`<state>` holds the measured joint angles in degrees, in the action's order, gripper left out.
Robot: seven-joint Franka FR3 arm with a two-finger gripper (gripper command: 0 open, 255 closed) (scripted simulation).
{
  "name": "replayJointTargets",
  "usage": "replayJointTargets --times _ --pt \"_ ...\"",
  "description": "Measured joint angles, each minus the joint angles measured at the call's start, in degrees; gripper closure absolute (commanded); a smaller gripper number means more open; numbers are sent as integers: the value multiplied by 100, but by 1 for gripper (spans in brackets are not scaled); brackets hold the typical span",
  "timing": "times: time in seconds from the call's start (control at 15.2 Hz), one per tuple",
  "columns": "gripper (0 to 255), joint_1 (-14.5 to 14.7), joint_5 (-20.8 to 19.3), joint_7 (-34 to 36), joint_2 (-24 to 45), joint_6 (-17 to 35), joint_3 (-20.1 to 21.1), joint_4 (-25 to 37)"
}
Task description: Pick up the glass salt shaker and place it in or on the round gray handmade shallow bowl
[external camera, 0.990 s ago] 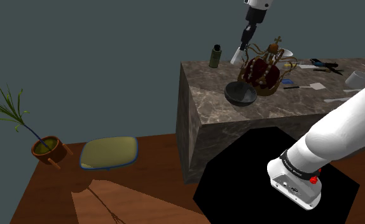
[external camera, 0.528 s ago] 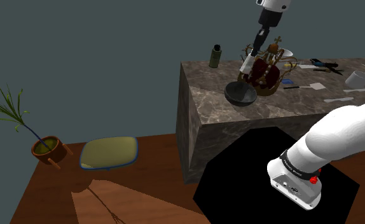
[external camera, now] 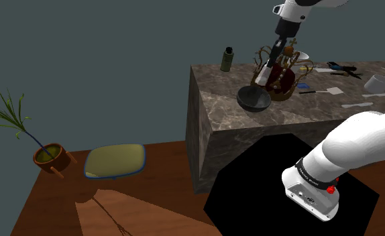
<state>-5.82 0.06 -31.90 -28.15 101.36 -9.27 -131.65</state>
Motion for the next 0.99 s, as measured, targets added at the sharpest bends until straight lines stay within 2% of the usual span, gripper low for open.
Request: replayJointTargets --times 0.99 --pt "255 -6 1 -74 205 1192 -57 -994"
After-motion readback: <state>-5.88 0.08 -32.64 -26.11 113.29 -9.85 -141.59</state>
